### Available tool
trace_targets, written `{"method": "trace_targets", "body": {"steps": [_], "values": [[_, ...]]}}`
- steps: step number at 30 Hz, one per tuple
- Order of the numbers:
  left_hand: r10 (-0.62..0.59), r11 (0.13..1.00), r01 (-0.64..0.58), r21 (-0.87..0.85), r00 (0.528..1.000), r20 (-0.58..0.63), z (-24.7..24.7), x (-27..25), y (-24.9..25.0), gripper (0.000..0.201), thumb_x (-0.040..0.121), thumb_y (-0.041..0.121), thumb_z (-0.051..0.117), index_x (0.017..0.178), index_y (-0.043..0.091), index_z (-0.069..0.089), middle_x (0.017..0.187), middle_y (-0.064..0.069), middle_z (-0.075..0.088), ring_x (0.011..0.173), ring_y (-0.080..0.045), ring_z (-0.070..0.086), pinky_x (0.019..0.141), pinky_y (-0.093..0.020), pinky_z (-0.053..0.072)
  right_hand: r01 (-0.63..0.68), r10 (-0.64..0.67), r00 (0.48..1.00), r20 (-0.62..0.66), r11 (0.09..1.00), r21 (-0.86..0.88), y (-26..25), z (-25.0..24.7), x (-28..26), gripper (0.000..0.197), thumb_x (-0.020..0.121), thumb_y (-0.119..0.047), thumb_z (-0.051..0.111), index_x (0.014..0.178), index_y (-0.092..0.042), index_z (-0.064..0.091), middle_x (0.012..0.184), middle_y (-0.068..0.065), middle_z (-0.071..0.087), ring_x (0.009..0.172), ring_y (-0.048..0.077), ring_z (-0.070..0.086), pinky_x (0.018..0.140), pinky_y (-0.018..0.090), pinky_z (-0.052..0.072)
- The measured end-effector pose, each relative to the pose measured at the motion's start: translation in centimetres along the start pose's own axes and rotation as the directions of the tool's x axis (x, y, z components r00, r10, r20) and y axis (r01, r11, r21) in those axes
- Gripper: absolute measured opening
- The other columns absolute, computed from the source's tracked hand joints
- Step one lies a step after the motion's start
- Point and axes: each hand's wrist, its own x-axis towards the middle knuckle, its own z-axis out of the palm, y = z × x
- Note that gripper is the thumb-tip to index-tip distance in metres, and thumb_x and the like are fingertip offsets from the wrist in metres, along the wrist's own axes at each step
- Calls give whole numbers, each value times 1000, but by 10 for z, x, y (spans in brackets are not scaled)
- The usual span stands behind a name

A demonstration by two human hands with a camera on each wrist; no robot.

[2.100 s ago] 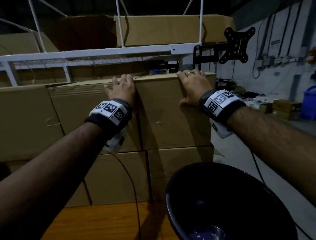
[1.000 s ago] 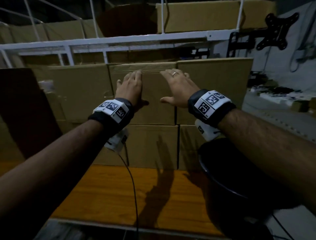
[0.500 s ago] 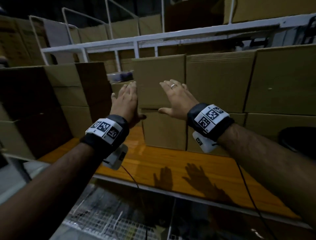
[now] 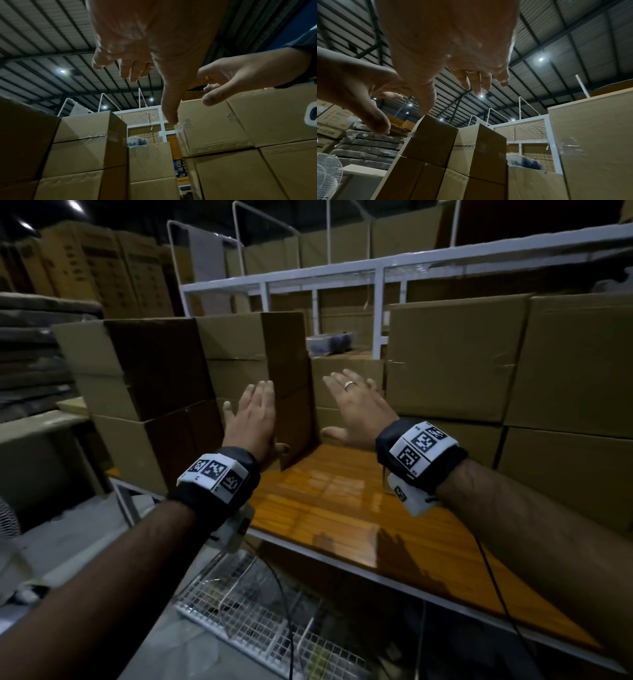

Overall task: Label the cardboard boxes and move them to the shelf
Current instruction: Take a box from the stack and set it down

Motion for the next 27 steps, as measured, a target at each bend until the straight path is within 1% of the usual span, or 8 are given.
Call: {"method": "trace_targets", "body": {"steps": [4, 7, 13, 16, 22, 25, 27], "values": [[-41, 999, 41, 22, 999, 3, 21, 26, -42, 113, 76, 34, 77, 151, 11, -3, 160, -6, 4, 147, -23, 1, 115, -56, 8, 20, -20, 1000, 14, 1000, 1, -15, 32, 45, 88, 84, -44, 67, 150, -13, 18, 157, 9, 22, 146, 26, 11, 117, 52, 15], [-69, 997, 69, 24, 998, 4, 36, 56, -71, 113, 75, 35, 77, 151, 11, -2, 160, -6, 5, 147, -23, 2, 115, -56, 8, 25, -25, 1000, -16, 1000, 7, -20, 59, 86, 87, 84, -44, 67, 150, -14, 18, 157, 8, 22, 146, 26, 12, 118, 51, 15], [-116, 993, 115, 21, 993, 4, 55, 139, -128, 113, 75, 35, 78, 151, 12, -1, 160, -5, 7, 147, -23, 4, 116, -57, 10, 39, -39, 999, -36, 999, 17, -19, 99, 187, 90, 84, -47, 67, 151, -14, 17, 157, 8, 22, 146, 27, 13, 117, 51, 16], [-144, 989, 145, 7, 989, -14, 63, 178, -154, 112, 75, 35, 78, 152, 12, -1, 160, -5, 9, 147, -23, 6, 115, -56, 10, 40, -39, 996, -74, 999, 9, -14, 110, 237, 88, 83, -46, 67, 150, -14, 19, 155, 8, 25, 145, 27, 16, 117, 51, 18], [-150, 988, 149, -30, 988, -29, 75, 254, -200, 111, 74, 32, 79, 152, 11, 2, 157, -8, 17, 145, -27, 13, 115, -57, 14, -15, 15, 994, -105, 1000, -3, -13, 130, 313, 87, 83, -46, 67, 149, -13, 21, 154, 9, 28, 144, 28, 20, 116, 51, 20], [-134, 990, 131, -46, 989, -64, 76, 299, -225, 112, 72, 33, 80, 151, 10, 5, 154, -10, 24, 142, -30, 20, 113, -58, 20, -66, 64, 984, -166, 998, -9, -14, 136, 347, 86, 82, -47, 68, 148, -13, 25, 152, 9, 32, 142, 28, 24, 114, 51, 24], [-104, 993, 98, -63, 990, -97, 77, 328, -242, 110, 71, 33, 82, 150, 10, 8, 150, -12, 30, 138, -32, 26, 110, -59, 25, -112, 108, 968, -225, 994, -9, -15, 138, 368, 86, 80, -46, 70, 146, -13, 27, 150, 10, 32, 140, 29, 25, 113, 51, 27]]}}
